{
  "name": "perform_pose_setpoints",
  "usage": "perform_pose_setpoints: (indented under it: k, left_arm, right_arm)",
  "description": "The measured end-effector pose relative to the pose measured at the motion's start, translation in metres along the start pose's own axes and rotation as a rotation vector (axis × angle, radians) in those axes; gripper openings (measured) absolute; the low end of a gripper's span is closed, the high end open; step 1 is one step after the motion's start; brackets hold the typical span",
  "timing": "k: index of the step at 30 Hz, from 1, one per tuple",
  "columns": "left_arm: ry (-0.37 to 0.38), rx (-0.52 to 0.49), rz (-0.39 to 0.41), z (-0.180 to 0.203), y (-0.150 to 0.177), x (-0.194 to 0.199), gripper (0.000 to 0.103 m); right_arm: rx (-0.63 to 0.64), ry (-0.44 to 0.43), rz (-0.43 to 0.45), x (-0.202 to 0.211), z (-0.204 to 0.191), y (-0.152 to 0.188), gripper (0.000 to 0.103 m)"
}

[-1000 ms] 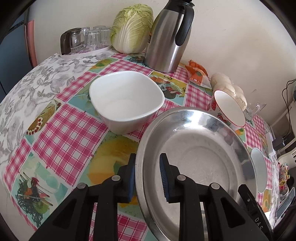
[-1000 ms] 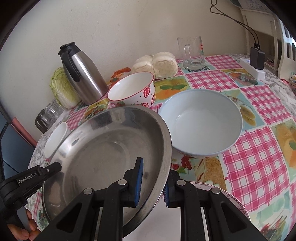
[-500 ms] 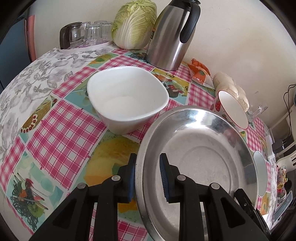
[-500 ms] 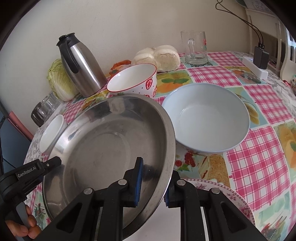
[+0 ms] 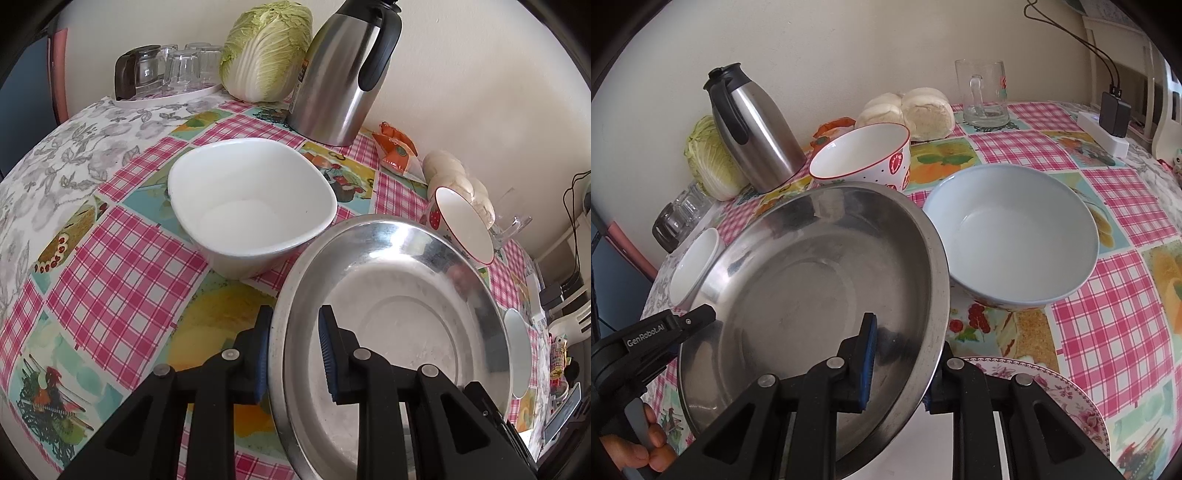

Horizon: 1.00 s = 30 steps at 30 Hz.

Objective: Organize plates and bowls

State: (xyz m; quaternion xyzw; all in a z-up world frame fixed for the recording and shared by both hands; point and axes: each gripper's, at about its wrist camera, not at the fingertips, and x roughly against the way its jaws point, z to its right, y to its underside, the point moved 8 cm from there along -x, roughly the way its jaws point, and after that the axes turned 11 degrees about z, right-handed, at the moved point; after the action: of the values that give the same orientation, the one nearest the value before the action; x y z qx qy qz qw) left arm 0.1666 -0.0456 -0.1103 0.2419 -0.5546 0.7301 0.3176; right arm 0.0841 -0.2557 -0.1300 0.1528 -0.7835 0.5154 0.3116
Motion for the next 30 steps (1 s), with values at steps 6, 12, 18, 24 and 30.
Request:
perform_pose_setpoints:
  k: [6, 12, 18, 24, 30]
  left_arm:
    - [0.007, 0.000, -0.022, 0.000, 0.002, 0.000, 0.028]
    - [0.008, -0.030, 0.011, 0.005, -0.004, 0.011, 0.049]
    - [0.003, -0.065, 0.033, 0.011, -0.010, 0.020, 0.069]
    - [-0.034, -0.101, 0.054, 0.011, -0.014, 0.023, 0.082]
    - [-0.059, -0.138, 0.067, 0.012, -0.014, 0.023, 0.090]
  right_arm:
    - [-0.016, 0.005, -0.006, 0.000, 0.003, 0.000, 0.030]
    - [-0.036, 0.009, 0.011, 0.007, 0.007, -0.005, 0.043]
    - [-0.028, 0.012, 0.040, 0.015, 0.006, -0.011, 0.061]
    - [-0.021, 0.004, 0.058, 0.019, 0.004, -0.015, 0.073]
    - [-0.007, -0.004, 0.070, 0.020, 0.002, -0.018, 0.086]
